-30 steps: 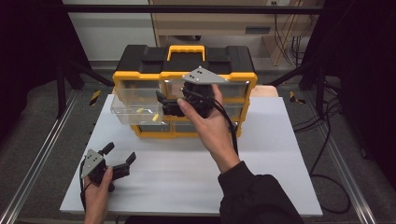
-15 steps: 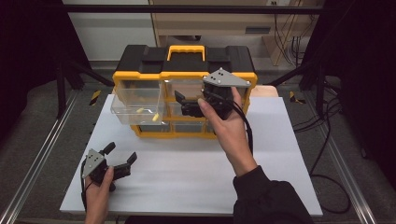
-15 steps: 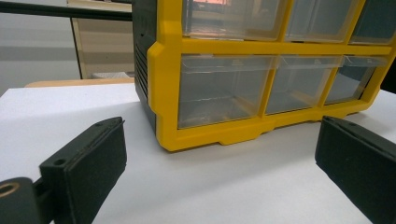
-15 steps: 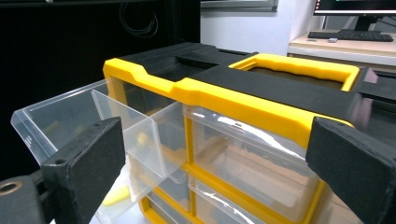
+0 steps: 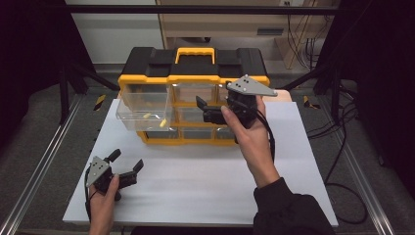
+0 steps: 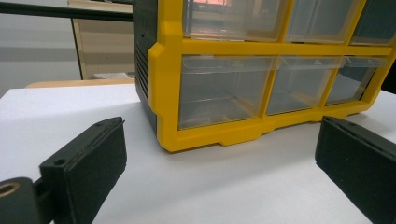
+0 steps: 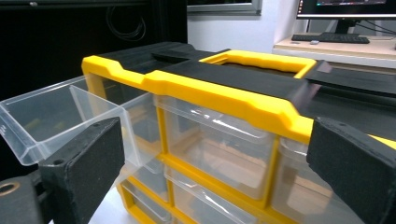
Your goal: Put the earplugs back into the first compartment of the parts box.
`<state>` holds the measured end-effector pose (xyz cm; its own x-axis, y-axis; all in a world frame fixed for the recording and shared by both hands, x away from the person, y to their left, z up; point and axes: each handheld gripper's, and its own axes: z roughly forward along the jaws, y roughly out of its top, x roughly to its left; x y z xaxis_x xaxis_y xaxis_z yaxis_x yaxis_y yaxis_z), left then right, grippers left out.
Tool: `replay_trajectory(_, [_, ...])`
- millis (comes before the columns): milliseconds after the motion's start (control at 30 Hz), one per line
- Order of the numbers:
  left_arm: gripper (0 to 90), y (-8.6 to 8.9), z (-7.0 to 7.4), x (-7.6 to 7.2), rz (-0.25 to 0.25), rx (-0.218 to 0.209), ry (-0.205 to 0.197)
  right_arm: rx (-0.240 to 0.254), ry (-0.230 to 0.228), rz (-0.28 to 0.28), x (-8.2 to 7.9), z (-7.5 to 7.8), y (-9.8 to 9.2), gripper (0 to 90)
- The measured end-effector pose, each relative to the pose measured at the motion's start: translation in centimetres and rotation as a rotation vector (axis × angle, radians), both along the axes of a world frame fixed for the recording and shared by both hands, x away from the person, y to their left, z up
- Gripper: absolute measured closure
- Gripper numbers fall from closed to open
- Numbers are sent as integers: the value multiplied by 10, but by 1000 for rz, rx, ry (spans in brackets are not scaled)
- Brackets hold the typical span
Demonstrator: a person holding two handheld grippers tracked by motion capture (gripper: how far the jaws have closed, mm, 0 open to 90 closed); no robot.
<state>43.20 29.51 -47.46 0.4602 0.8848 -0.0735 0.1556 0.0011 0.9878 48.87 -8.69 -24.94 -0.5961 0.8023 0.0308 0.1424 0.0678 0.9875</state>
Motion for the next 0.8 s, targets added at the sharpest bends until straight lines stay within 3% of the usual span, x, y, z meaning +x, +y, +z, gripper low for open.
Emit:
replay_trajectory(333, [19, 2, 1, 0, 3, -3, -5, -3, -11, -32, -6, -3, -23, 44])
replay_trajectory(567, [18, 1, 1, -2, 0, 3, -2, 23, -23, -64, -10, -5, -45, 46])
replay_trajectory(800, [18, 2, 1, -2, 3, -1, -4, 19, -20, -87, -14, -15, -61, 44])
